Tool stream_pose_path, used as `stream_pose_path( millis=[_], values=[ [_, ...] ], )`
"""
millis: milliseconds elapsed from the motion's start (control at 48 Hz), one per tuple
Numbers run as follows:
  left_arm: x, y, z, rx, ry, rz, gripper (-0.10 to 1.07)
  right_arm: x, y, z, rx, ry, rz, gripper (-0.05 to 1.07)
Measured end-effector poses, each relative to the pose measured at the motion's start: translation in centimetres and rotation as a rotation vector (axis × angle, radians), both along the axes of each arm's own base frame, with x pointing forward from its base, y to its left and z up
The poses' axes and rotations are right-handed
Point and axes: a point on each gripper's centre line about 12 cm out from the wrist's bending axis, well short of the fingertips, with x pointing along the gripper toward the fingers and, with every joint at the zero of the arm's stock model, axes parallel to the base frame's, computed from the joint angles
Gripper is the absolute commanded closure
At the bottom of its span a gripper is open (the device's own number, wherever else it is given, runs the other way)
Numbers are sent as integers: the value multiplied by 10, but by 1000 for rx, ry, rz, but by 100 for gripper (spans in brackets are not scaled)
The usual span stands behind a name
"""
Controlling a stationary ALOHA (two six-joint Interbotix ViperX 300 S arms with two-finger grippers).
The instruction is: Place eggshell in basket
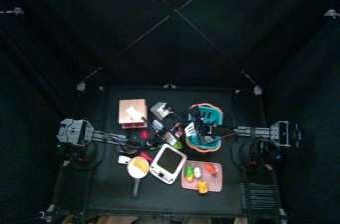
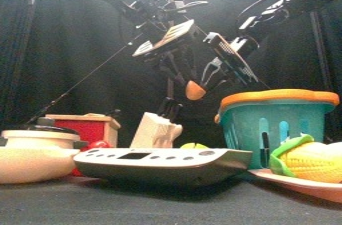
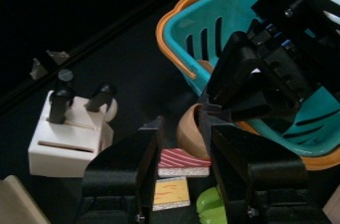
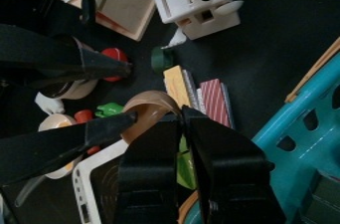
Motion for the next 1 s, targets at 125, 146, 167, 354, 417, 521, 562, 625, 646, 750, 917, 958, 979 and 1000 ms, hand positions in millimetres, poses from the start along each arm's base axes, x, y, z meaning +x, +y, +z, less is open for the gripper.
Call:
stream_pose_path(
  millis=[125,146,167,354,417,521,562,625,646,750,917,958,979,1000],
  values=[
    [-13,0,4,0,-7,18,23,-3,1,-2,-1,4,3,58],
    [-15,1,5,0,-8,18,23,-5,1,-1,-1,4,2,58],
    [-18,0,6,1,-9,17,23,-6,1,0,-3,2,3,58],
    [-46,1,12,17,-18,12,23,-26,5,18,-21,-53,0,58],
    [-57,1,14,25,-22,5,23,-37,6,26,-28,-76,-7,58],
    [-74,-1,14,21,-36,-22,23,-59,6,33,-30,-97,-38,58],
    [-83,-2,12,5,-48,-34,23,-68,6,32,-25,-95,-56,58],
    [-94,-3,12,-15,-71,-48,23,-83,4,28,-11,-81,-94,58],
    [-97,-4,12,-24,-79,-50,23,-88,3,25,-4,-72,-111,58],
    [-117,-6,7,-42,-101,-82,23,-106,-2,17,27,-47,-180,57],
    [-138,-12,-2,14,-86,-197,23,-113,-16,1,41,10,-247,55],
    [-141,-14,-3,24,-84,-223,23,-112,-20,-4,44,31,-257,53],
    [-142,-15,-3,26,-83,-233,23,-112,-21,-7,43,44,-260,52],
    [-143,-15,-3,26,-84,-240,23,-111,-23,-10,41,58,-260,49]
  ],
)
